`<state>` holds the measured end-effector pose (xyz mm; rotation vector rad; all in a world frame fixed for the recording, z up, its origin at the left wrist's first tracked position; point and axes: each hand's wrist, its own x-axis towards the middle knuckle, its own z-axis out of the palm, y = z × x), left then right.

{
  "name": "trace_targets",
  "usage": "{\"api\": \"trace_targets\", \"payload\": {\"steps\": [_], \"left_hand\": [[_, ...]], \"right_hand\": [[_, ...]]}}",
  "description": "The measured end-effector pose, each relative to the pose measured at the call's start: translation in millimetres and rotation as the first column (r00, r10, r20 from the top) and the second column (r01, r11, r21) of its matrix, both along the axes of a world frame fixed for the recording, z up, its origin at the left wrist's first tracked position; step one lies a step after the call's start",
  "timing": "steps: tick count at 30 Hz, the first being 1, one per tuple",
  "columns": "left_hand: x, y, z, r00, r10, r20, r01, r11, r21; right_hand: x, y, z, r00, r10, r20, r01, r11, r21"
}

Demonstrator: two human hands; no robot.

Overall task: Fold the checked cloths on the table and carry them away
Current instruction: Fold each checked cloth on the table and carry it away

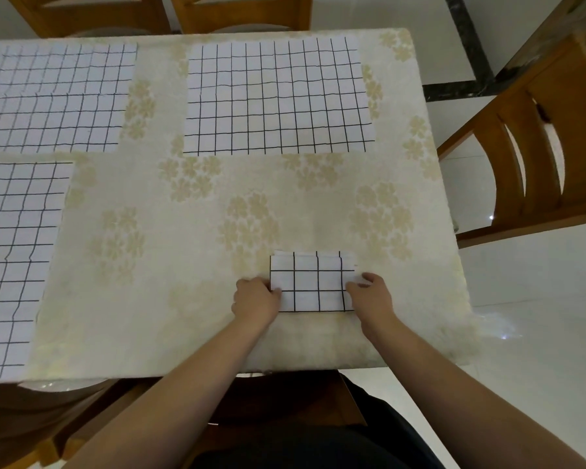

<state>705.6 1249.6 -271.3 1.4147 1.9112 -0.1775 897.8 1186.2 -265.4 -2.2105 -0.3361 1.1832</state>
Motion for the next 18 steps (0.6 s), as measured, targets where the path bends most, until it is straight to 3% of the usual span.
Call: {"api": "trace_targets", "payload": {"steps": [6, 11, 15, 18], "left_hand": [[-1.0, -2.0, 10.0, 0.922, 0.161, 0.351, -0.168, 0.986, -0.012], [-10.7, -7.9, 13.0, 0.813, 0.294, 0.502, -0.266, 0.955, -0.128], [-21.9, -8.6, 20.5, 0.832, 0.187, 0.523, -0.205, 0.979, -0.025], [-29.1, -5.4, 33.0, 0.845, -0.035, 0.533, -0.036, 0.992, 0.122]], "right_hand": [[0.3, 2.4, 2.6, 0.999, 0.042, -0.012, -0.043, 0.998, -0.049], [-4.7, -6.3, -1.2, 0.979, 0.176, 0.098, -0.17, 0.983, -0.068], [-12.0, -12.1, 2.0, 0.968, 0.194, 0.158, -0.191, 0.981, -0.034], [-15.4, -18.2, 4.6, 0.971, 0.181, 0.154, -0.192, 0.979, 0.065]]}}
